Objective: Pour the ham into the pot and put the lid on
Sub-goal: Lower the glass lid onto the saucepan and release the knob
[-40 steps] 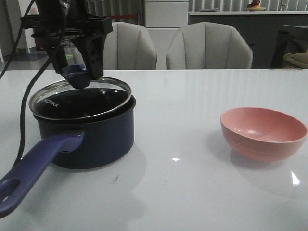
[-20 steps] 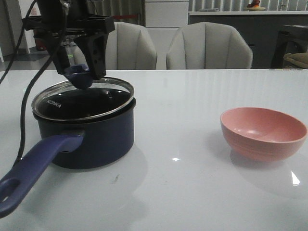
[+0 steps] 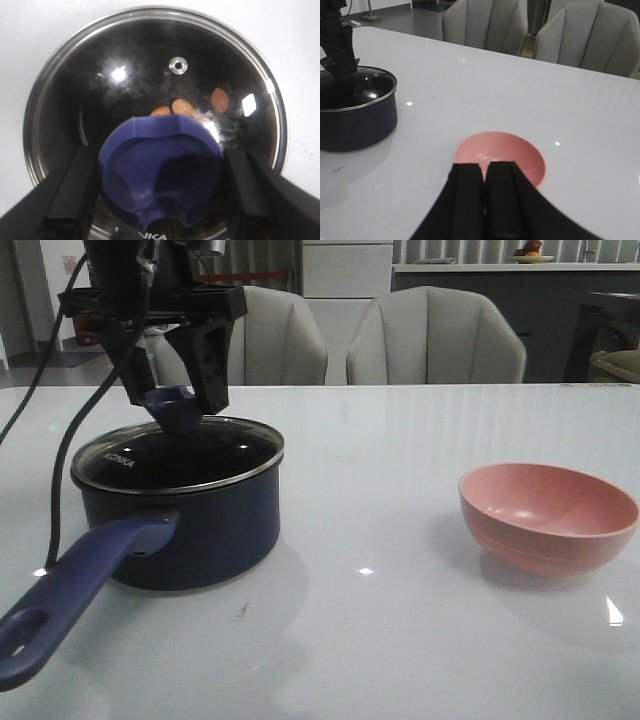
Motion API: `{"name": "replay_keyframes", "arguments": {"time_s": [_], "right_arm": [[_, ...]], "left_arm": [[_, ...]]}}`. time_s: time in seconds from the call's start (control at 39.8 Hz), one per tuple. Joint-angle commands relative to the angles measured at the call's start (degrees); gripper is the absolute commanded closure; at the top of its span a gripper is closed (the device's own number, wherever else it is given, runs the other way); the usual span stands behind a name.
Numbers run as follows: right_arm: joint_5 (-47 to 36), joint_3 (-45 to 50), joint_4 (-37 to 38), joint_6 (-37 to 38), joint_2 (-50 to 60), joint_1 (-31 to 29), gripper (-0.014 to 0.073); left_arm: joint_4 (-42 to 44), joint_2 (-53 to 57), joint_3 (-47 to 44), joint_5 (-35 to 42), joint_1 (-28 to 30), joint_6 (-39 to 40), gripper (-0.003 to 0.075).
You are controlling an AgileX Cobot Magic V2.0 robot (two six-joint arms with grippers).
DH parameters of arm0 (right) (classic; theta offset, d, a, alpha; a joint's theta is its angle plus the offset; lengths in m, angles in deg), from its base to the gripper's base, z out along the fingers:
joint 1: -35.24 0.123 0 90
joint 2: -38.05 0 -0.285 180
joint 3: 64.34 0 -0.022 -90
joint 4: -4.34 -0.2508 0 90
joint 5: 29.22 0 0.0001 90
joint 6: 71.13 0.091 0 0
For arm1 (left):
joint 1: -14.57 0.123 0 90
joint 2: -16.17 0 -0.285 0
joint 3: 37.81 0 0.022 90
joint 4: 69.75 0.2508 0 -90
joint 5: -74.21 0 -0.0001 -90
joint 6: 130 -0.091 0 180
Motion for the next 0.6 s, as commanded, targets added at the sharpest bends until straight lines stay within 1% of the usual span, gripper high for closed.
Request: {"name": "replay_keyframes", "arguments": {"time_s": [0.0, 0.1, 0.15, 0.23, 0.58], "right_arm": [[-4.5, -1.6, -0.3, -0.4, -0.4, 0.1, 0.0449], [-4.5, -1.6, -0.3, -0.4, -0.4, 0.1, 0.0449], [-4.5, -1.6, -0.3, -0.4, -0.4, 0.1, 0.0449], [-4.5, -1.6, -0.3, -0.4, -0.4, 0.1, 0.0449], [-4.5, -1.6, -0.3, -0.4, -0.4, 0.1, 0.0449]], "left_arm": [[-0.5, 0.8, 0.6, -1.1, -0.2, 0.1, 0.0297], [-0.5, 0.8, 0.6, -1.1, -0.2, 0.1, 0.0173], [-0.5, 0.8, 0.6, -1.1, -0.2, 0.1, 0.0129], [-0.5, 0.8, 0.6, -1.2, -0.2, 0.1, 0.0097], [2.5, 4.9, 0.6, -1.2, -0.2, 0.1, 0.0094]]}}
